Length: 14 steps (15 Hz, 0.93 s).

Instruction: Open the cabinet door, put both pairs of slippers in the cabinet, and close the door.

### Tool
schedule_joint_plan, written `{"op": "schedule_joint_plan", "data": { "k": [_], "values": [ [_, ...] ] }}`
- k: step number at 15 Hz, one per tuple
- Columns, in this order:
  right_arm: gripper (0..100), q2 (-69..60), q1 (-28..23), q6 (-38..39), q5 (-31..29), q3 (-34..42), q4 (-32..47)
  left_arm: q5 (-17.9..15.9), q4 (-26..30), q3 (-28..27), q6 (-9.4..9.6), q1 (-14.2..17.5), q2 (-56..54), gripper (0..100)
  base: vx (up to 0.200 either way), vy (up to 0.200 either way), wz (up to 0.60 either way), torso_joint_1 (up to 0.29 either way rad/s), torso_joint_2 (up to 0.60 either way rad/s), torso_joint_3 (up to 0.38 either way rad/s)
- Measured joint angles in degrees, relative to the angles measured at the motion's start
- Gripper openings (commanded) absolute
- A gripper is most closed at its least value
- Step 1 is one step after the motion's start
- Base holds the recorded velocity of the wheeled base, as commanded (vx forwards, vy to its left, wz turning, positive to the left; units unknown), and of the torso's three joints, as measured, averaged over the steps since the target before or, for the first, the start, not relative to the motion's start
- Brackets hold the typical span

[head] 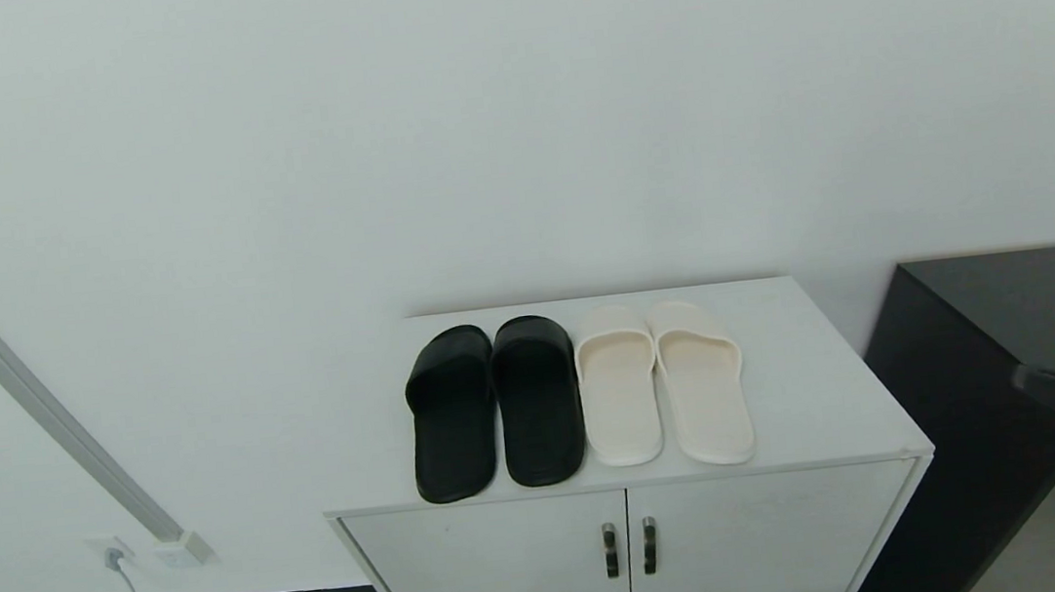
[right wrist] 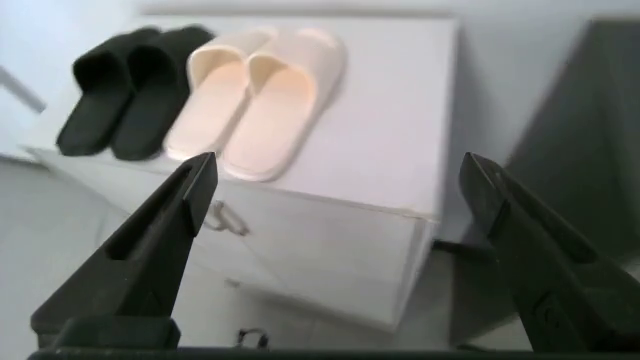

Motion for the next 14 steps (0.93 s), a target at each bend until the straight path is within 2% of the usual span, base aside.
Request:
{"op": "schedule_joint_plan", "data": {
  "k": [2, 4, 14],
  "values": [
    [100, 9.14, 5.46, 4.21, -3.73, -4.85, -2.46, 0.00, -0.02, 0.00, -0.04, 0.00, 0.00, 0, 0.000, 0.000, 0.00, 0.000, 0.00, 0.000],
    [100, 17.77, 8.57, 7.28, -6.94, -9.98, -4.71, 0.02, -0.02, 0.00, -0.04, -0.04, 0.00, 0, 0.000, 0.000, 0.00, 0.000, 0.00, 0.000],
    [100, 51.79, 13.31, 9.23, -26.22, -33.66, -14.35, -0.09, 0.00, 0.00, -0.06, 0.00, 0.00, 0, 0.000, 0.000, 0.00, 0.000, 0.00, 0.000]
  ]
}}
